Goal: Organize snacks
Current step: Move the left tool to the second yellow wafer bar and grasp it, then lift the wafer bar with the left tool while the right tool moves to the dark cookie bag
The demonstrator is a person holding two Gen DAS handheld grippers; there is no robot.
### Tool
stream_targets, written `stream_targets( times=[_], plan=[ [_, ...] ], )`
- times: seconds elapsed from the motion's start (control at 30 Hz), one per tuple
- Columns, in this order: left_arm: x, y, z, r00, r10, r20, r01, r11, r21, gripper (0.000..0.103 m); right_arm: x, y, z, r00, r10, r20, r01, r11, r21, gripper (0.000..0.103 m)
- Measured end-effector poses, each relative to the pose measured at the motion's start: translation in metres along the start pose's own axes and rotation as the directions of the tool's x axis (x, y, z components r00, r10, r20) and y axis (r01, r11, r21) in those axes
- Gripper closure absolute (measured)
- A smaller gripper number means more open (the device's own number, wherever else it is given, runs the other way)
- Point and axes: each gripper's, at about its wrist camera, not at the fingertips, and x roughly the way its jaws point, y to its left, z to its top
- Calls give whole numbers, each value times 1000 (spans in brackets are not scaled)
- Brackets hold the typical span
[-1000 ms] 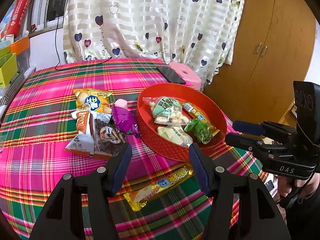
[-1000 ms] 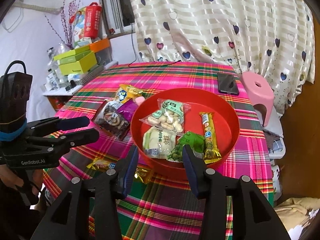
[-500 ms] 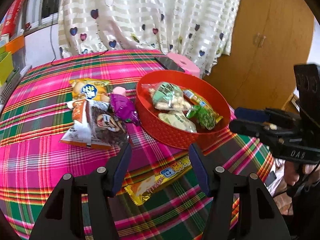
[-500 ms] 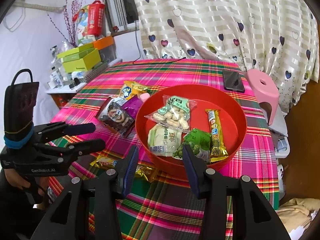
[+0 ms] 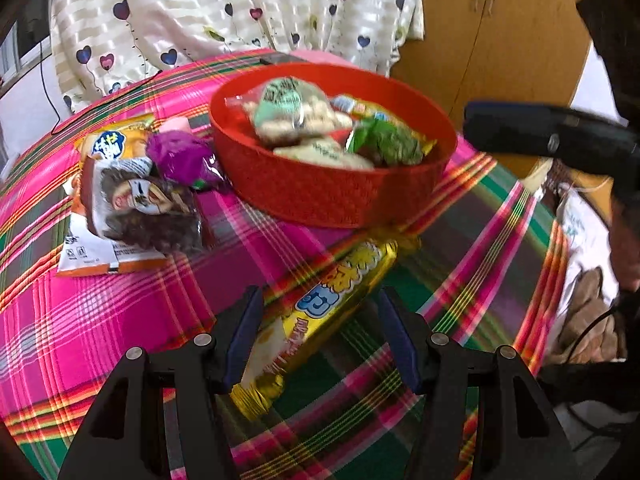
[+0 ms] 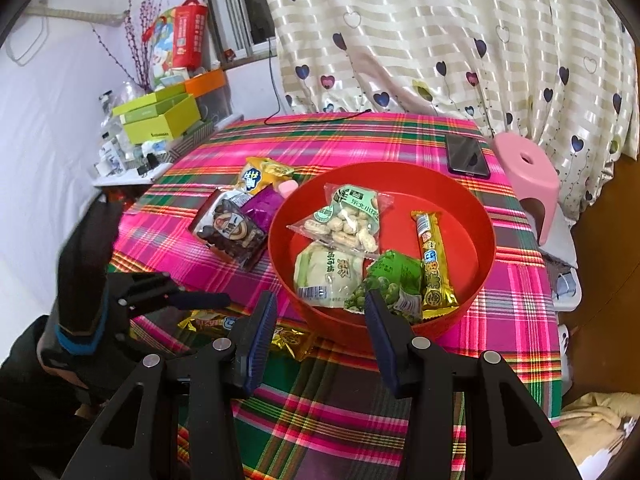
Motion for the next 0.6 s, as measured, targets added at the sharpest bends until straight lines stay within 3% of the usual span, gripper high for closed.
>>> stream_targets(
  times=[0.07,0.33,0.6],
  plan=[
    [4,-3,-3,1000,21,-5,-21,1000,10,43,1,-1,0,1000,1,1,-1,1000,0,59],
    [-5,-3,-14,998,50,31,-50,999,-19,79,0,-1,1,1000,2,1,-2,1000,1,59],
    [-30,30,-35,993,89,72,-76,983,-167,79,9,10,3,1000,18,2,-18,1000,-8,59]
  ],
)
